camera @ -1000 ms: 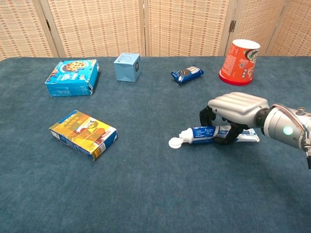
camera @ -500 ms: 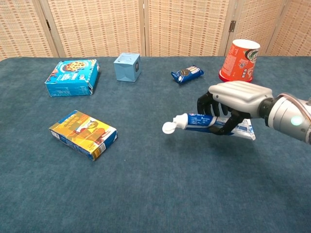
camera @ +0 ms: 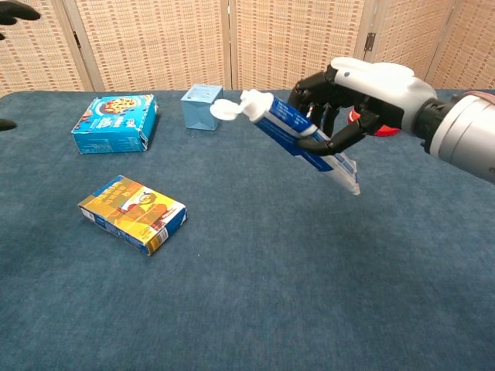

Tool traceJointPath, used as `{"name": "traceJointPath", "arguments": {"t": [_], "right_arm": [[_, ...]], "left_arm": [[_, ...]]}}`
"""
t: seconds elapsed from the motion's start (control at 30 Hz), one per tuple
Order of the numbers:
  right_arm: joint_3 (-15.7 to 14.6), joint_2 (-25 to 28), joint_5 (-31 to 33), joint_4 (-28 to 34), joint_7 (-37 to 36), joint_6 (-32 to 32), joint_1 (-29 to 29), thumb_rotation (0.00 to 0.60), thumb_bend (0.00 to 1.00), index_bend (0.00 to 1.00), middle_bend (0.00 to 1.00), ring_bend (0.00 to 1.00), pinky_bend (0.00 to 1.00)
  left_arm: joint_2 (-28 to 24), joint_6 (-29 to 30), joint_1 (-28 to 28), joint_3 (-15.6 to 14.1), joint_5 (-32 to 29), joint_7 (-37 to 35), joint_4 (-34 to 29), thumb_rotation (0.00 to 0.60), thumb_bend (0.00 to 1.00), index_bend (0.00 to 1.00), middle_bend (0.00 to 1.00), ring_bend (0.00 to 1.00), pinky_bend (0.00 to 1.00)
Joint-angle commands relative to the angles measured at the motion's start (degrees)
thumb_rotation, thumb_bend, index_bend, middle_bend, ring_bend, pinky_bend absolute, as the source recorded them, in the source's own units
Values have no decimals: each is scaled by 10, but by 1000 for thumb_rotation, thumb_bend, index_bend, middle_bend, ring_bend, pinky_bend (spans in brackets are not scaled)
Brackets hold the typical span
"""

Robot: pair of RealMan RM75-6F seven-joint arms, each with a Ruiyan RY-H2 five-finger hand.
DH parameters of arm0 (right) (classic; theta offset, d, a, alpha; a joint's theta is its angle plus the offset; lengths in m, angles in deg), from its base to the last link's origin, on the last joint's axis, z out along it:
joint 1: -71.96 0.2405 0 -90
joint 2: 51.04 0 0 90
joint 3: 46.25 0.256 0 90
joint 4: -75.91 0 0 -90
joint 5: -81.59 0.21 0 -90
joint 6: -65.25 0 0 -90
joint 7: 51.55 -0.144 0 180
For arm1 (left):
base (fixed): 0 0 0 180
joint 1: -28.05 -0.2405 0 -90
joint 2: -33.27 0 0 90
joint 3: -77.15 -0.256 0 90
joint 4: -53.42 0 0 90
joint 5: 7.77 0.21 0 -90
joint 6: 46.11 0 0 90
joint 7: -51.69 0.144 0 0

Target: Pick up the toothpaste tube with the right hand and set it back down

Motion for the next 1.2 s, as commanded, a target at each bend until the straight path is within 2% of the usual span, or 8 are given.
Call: {"name": "traceJointPath", "arguments": {"t": [0.03, 0.23, 0.63, 0.9, 1.2], "right_arm": [[14, -13, -3, 12, -42, 4, 10, 600, 569, 695, 655, 498, 484], [27, -32, 14, 7, -87, -9, 24, 600, 569, 701, 661, 509, 484], [22, -76, 29, -30, -107, -23, 40, 600, 569, 721, 677, 527, 484], [15, -78, 29, -35, -102, -29, 43, 600, 569, 721, 677, 529, 485], [9, -77, 31, -35, -90, -32, 44, 600, 569, 727, 681, 537, 485]], "left_arm": [[33, -17, 37, 13, 13, -21, 8, 600, 204, 3, 30, 45, 145], [81, -21, 72, 22, 19, -8, 18, 600, 204, 0, 30, 48, 145], [147, -20, 115, 32, 9, 15, 34, 600, 204, 0, 30, 48, 145], [164, -17, 130, 35, 1, 30, 30, 600, 204, 0, 30, 48, 145], [159, -11, 137, 33, 0, 39, 13, 600, 204, 0, 30, 47, 145]]}}
